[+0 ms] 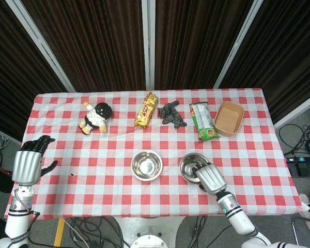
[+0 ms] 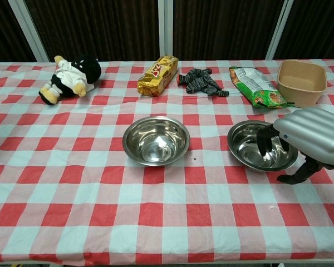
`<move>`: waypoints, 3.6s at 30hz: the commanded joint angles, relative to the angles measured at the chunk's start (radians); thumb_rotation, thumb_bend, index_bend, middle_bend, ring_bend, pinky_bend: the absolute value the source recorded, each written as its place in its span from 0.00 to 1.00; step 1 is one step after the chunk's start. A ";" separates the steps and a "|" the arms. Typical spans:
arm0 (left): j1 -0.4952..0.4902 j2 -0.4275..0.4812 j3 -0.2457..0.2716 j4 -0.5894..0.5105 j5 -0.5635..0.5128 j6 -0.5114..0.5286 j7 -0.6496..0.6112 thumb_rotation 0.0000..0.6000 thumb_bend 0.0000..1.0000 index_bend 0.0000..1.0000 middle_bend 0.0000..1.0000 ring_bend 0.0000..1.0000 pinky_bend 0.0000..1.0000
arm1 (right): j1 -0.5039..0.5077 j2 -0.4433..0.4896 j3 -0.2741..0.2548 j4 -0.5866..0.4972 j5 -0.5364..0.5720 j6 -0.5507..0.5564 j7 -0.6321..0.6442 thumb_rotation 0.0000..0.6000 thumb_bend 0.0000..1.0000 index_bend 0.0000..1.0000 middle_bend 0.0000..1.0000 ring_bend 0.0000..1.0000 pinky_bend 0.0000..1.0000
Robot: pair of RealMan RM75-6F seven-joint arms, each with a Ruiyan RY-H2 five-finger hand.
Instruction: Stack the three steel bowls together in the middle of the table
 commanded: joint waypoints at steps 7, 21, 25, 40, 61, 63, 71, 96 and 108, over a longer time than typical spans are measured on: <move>0.005 0.006 -0.007 0.011 -0.002 -0.016 -0.011 1.00 0.09 0.35 0.38 0.41 0.39 | 0.032 -0.051 0.007 0.059 0.047 -0.037 -0.014 1.00 0.14 0.54 0.47 0.50 0.54; 0.006 0.005 -0.013 0.012 -0.004 -0.040 -0.025 1.00 0.09 0.35 0.38 0.41 0.39 | 0.048 -0.080 0.012 0.086 0.081 -0.013 -0.033 1.00 0.33 0.68 0.57 0.55 0.54; 0.005 0.001 -0.015 0.014 -0.004 -0.047 -0.029 1.00 0.09 0.35 0.38 0.41 0.39 | 0.047 -0.073 0.009 0.078 0.082 -0.002 -0.033 1.00 0.33 0.68 0.58 0.55 0.54; 0.030 -0.004 -0.052 0.024 -0.065 -0.028 0.019 1.00 0.11 0.35 0.38 0.41 0.38 | 0.197 -0.067 0.128 -0.128 0.051 -0.029 -0.123 1.00 0.33 0.68 0.58 0.55 0.54; 0.055 0.001 -0.080 0.071 -0.138 -0.052 -0.017 1.00 0.22 0.36 0.39 0.41 0.38 | 0.401 -0.230 0.167 0.003 0.292 -0.184 -0.190 1.00 0.33 0.69 0.57 0.55 0.54; 0.057 0.003 -0.081 0.075 -0.141 -0.055 -0.022 1.00 0.22 0.37 0.39 0.41 0.38 | 0.410 -0.233 0.162 0.010 0.299 -0.187 -0.189 1.00 0.31 0.68 0.57 0.55 0.54; 0.055 -0.010 -0.082 0.107 -0.131 -0.046 -0.018 1.00 0.23 0.37 0.39 0.41 0.38 | 0.437 -0.176 0.141 -0.029 0.327 -0.206 -0.176 1.00 0.00 0.36 0.40 0.44 0.54; 0.074 0.005 0.011 0.057 -0.006 -0.035 -0.097 1.00 0.15 0.36 0.39 0.36 0.38 | -0.144 0.269 -0.061 -0.212 0.082 0.562 0.197 1.00 0.00 0.06 0.01 0.00 0.15; 0.086 0.037 0.030 0.031 0.016 -0.038 -0.096 1.00 0.12 0.36 0.38 0.33 0.33 | -0.226 0.192 -0.042 -0.027 0.114 0.514 0.343 1.00 0.00 0.00 0.00 0.00 0.11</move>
